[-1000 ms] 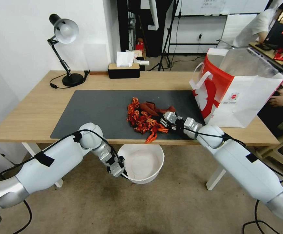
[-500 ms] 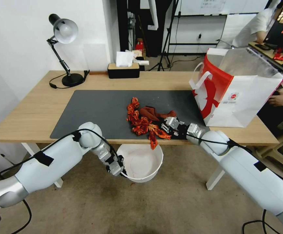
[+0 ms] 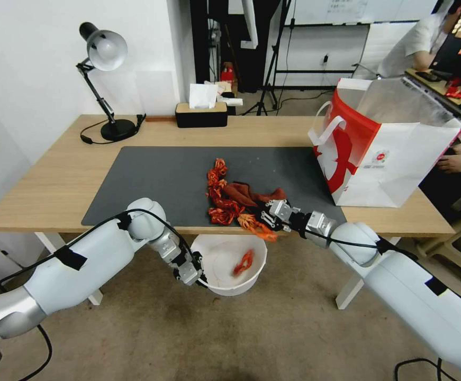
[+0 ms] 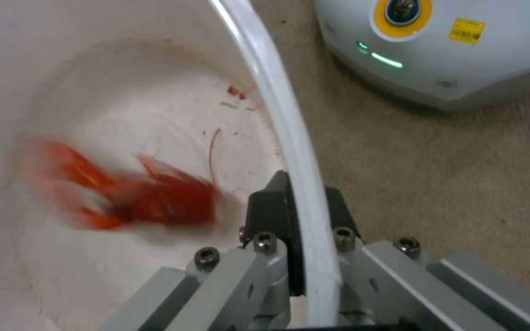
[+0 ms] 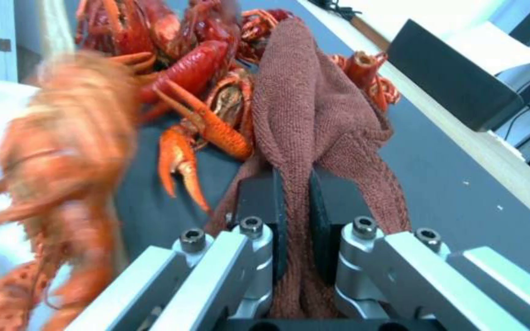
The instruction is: Sweep shrimp from table into container with towel, then put container into takeout bag.
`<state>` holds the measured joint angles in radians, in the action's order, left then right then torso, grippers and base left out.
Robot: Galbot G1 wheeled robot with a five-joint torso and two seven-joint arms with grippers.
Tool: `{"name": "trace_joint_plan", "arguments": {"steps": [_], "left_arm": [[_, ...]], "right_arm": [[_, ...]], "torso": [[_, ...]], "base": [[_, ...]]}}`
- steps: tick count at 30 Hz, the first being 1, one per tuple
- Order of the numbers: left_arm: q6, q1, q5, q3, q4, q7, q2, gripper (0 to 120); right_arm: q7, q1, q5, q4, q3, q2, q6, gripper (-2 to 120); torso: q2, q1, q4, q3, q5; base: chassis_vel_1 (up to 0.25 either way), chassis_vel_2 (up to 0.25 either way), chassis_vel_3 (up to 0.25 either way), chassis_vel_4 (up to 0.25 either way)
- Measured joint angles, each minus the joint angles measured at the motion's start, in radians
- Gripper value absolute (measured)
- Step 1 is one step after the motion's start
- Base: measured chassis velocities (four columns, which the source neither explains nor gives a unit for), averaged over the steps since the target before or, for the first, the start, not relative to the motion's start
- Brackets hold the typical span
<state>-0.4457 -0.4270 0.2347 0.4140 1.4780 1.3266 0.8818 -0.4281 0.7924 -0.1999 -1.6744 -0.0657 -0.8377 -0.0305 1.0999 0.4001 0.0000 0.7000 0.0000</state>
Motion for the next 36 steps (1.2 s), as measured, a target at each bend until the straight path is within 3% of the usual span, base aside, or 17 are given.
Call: {"name": "trace_joint_plan", "arguments": {"steps": [36], "left_arm": [[-0.005,0.017,-0.005,0.004,-0.023,-0.001,0.002,0]], "right_arm": [[-0.03,0.231,0.005,-0.178,0.136,0.056,-0.011,7]], "torso": [[0.0,0.0,0.0,0.0,-0.0001]], "base": [[0.0,0.0,0.0,0.0]]}}
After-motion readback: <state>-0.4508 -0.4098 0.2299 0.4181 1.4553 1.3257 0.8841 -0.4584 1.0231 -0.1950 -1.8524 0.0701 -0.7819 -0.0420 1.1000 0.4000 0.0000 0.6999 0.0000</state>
